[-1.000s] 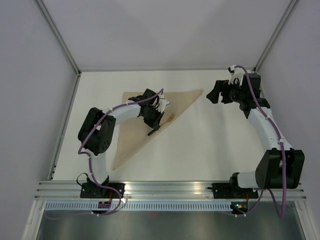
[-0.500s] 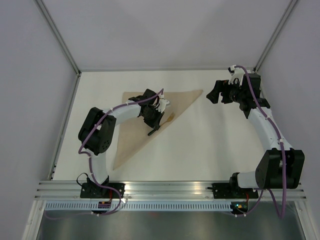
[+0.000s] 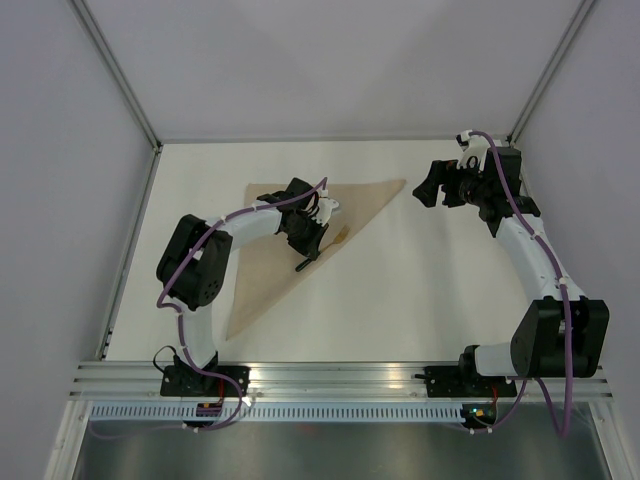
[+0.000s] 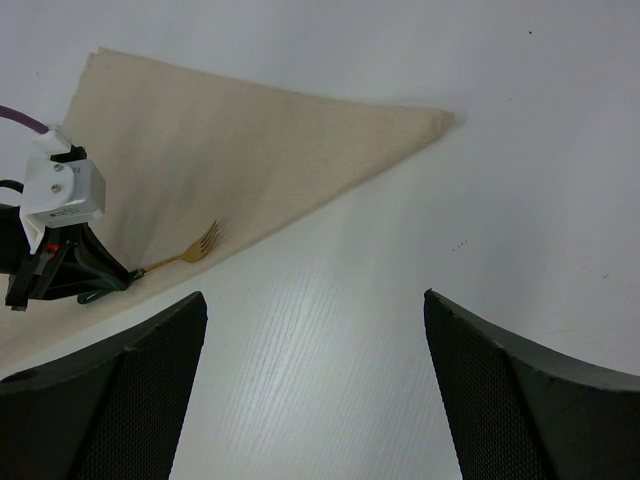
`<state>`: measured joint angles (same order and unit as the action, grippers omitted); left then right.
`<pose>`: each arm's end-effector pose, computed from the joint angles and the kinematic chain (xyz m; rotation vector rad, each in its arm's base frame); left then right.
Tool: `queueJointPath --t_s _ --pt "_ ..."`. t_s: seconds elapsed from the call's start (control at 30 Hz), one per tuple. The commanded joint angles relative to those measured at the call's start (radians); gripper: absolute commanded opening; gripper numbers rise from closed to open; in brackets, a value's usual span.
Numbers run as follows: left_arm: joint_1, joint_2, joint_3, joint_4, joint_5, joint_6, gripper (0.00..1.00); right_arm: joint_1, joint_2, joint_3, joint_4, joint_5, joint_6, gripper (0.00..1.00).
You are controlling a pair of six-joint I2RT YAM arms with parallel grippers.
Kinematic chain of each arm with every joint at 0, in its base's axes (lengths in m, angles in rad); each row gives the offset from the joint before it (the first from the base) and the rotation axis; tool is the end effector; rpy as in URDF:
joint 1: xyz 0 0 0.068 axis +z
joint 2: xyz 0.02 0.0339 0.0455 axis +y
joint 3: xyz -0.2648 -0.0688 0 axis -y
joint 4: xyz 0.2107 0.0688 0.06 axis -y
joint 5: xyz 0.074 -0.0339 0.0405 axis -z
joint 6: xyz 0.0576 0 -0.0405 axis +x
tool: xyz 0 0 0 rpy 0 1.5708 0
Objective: Fold the napkin, place the utensils inside, and roll it up
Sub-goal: Place the utensil onto the napkin
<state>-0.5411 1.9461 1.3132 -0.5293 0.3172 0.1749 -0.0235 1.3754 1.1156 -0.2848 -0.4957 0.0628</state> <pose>0.3110 -0.2078 0.1655 1.0486 2.5428 -0.5360 0.2948 0.0205 0.3125 -0.2054 2.0791 0.5462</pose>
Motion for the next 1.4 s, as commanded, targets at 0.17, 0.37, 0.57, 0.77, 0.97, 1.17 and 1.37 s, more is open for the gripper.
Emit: queueJointPath --t_s 0.17,0.37,0.57,0.77,0.97,1.17,1.37 --pt "-0.005 -0.006 0.017 -0.004 -0.006 0.02 0.16 0.004 -0.015 0.018 0.012 0.005 0.002 0.94" --pt "-0.006 -0.006 0.031 -0.012 0.006 0.009 0.16 0.004 -0.015 0.018 0.013 0.005 0.003 0.94" --pt "-0.011 -0.001 0.037 -0.014 0.002 0.0 0.17 0.002 -0.016 0.018 0.01 0.005 0.005 0.94" --pt "-0.016 -0.006 0.037 -0.012 0.0 -0.008 0.22 0.004 -0.018 0.018 0.012 0.005 0.003 0.94" --pt "-0.017 -0.012 0.04 -0.012 -0.007 -0.012 0.29 0.002 -0.021 0.018 0.01 0.005 0.002 0.94" --pt "-0.017 -0.021 0.041 -0.012 -0.013 -0.014 0.36 0.002 -0.021 0.018 0.01 0.003 0.003 0.94" --pt "-0.016 -0.041 0.064 -0.017 -0.03 -0.015 0.39 0.002 -0.019 0.018 0.01 0.002 0.002 0.94"
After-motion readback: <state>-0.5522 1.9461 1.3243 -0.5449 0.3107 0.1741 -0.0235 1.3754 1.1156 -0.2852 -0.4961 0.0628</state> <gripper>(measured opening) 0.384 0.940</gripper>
